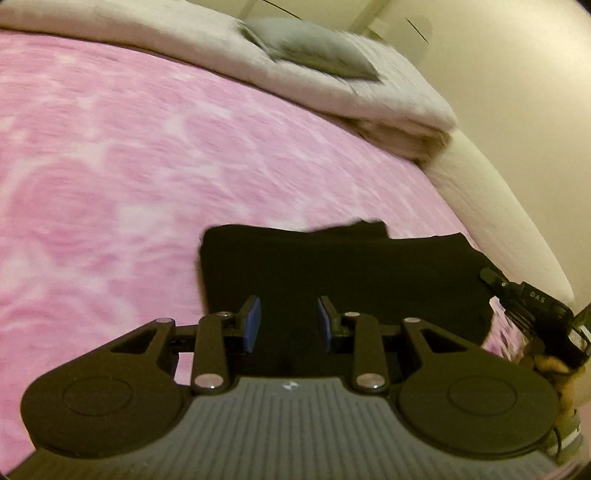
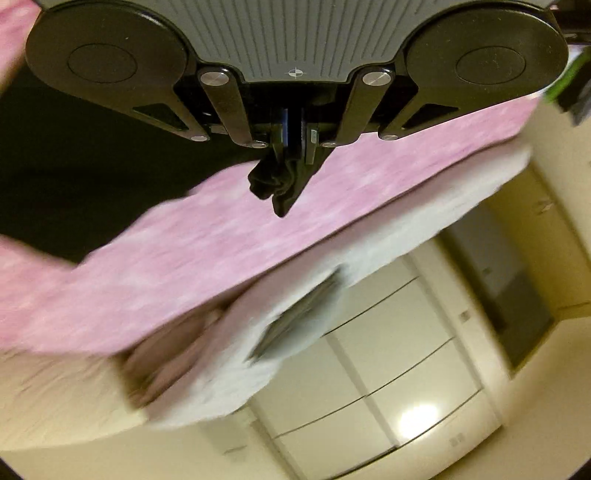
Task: Fold clothes
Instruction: 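Fold the pants end over with the left gripper while the right gripper holds the pants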
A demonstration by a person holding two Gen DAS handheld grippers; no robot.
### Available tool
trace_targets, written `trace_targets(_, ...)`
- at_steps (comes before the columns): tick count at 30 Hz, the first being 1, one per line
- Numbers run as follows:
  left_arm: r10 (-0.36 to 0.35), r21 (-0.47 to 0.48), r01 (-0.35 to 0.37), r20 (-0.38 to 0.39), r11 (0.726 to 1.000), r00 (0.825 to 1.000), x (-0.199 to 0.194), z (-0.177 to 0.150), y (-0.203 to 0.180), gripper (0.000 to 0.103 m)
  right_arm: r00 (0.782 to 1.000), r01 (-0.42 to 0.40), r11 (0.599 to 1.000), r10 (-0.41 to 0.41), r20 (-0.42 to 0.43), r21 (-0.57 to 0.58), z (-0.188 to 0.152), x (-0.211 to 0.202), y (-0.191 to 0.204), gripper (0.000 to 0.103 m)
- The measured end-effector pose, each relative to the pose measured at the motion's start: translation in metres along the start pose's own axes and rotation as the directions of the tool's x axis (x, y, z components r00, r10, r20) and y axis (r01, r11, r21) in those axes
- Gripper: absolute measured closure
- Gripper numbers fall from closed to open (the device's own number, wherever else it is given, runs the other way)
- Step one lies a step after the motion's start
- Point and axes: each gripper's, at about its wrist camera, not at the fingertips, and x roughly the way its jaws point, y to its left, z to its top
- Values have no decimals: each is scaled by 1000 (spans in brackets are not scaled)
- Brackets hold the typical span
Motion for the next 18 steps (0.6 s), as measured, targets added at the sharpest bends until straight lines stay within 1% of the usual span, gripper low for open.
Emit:
trace_targets(2, -11, 25, 12, -38, 1000, 999, 20, -4, -11, 75, 997, 68, 997, -69, 21, 19, 8, -11, -25, 98)
trace_targets(5, 8, 59, -2, -101, 998, 995, 47, -11, -24, 75, 989, 145, 985, -143, -21, 99, 7, -9, -68, 98)
trace_targets(7, 40, 81, -30, -125, 996, 991, 59, -16, -29, 75, 986, 162, 978, -156, -56, 131, 1, -6, -85, 98)
trace_targets(10, 90, 118, -74, -137, 990, 987, 68, -19, -35, 76, 988, 144, 981, -137, -65, 133, 2, -3, -95, 98)
trace_targets(13, 106, 134, -89, -131, 987, 986, 69, -15, -40, 76, 994, 102, 989, -98, -39, 110, 12, -8, -98, 98)
trace_targets(16, 106, 161, -86, -119, 983, 987, 69, -12, -50, 75, 997, 50, 998, -52, 54, 29, 29, -23, -92, 98)
trace_targets(18, 88, 173, -66, -126, 983, 988, 73, -12, -56, 75, 991, 60, 998, -57, 125, -25, 37, -36, -90, 98)
